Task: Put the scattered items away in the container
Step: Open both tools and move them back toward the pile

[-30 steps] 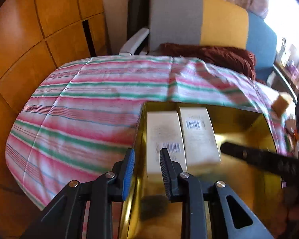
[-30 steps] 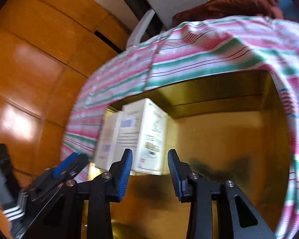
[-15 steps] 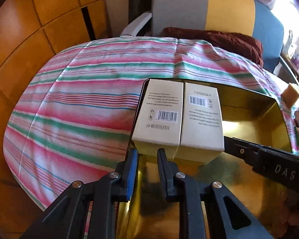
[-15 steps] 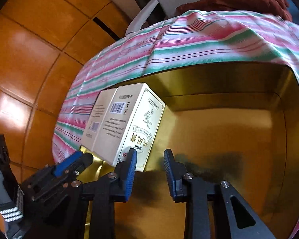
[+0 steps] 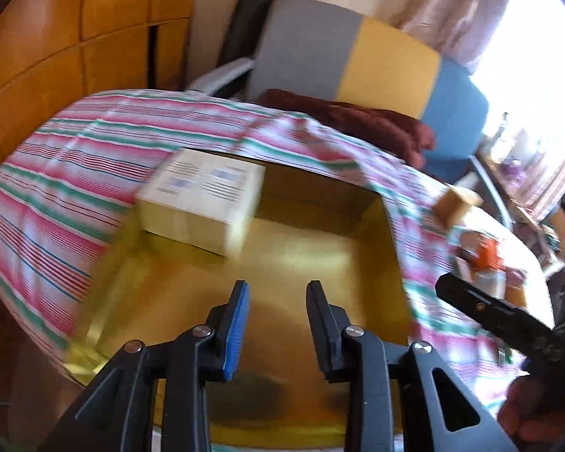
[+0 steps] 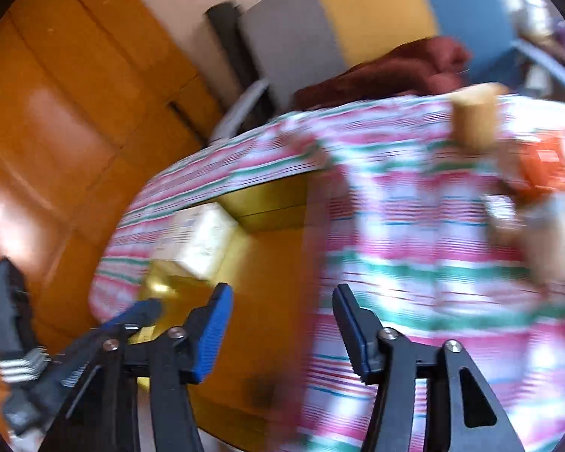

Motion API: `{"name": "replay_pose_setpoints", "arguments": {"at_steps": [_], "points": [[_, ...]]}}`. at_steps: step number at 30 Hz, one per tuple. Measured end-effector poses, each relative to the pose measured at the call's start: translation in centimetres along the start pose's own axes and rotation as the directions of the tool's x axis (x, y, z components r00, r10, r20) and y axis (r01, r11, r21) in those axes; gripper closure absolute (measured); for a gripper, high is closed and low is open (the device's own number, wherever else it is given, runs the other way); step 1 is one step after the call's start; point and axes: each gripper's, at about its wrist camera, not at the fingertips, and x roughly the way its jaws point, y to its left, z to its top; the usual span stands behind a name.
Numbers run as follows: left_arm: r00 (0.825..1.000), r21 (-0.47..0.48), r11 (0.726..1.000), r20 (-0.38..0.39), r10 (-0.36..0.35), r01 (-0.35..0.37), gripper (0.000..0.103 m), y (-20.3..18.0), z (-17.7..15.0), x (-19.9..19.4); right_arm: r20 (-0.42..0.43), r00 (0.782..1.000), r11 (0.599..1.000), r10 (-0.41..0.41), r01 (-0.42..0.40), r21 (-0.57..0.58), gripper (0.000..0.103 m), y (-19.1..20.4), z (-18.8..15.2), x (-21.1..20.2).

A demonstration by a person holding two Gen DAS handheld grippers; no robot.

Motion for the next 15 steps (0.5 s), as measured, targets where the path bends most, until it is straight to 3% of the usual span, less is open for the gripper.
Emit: {"name": "replay_pose_setpoints", "arguments": {"at_steps": [4, 9, 11, 15], "points": [[0.997, 0.024, 0.997, -0.011, -0.076, 0.076, 0.068, -3.9, -1.9, -0.4, 0.053, 0.986, 0.987, -0.155, 0.152, 0.057, 0.044, -6.4, -1.6, -3.7], [0.989, 0.033, 0.99, -0.053, -0.137, 0.138, 0.065, -7.3, -3.8, 0.1, 0.158, 0.939, 0.951, -0.305, 0.293, 0.098, 0.038, -12.1, -2.2, -8.4], [0.985, 0.038, 0.987, -0.086, -0.15, 0.154, 0.065, -8.5, -4.4, 0.6, 0.157, 0.916, 0.928, -0.37, 0.358, 0.1, 0.037, -14.4, -1.8, -8.9], [0.978, 0.061, 0.984, -0.132, -0.161, 0.17, 0.065, -10.2, -5.5, 1.1, 0.094, 0.917, 0.919, -0.387, 0.377, 0.113, 0.038, -18.5, -1.1, -7.9]]}}
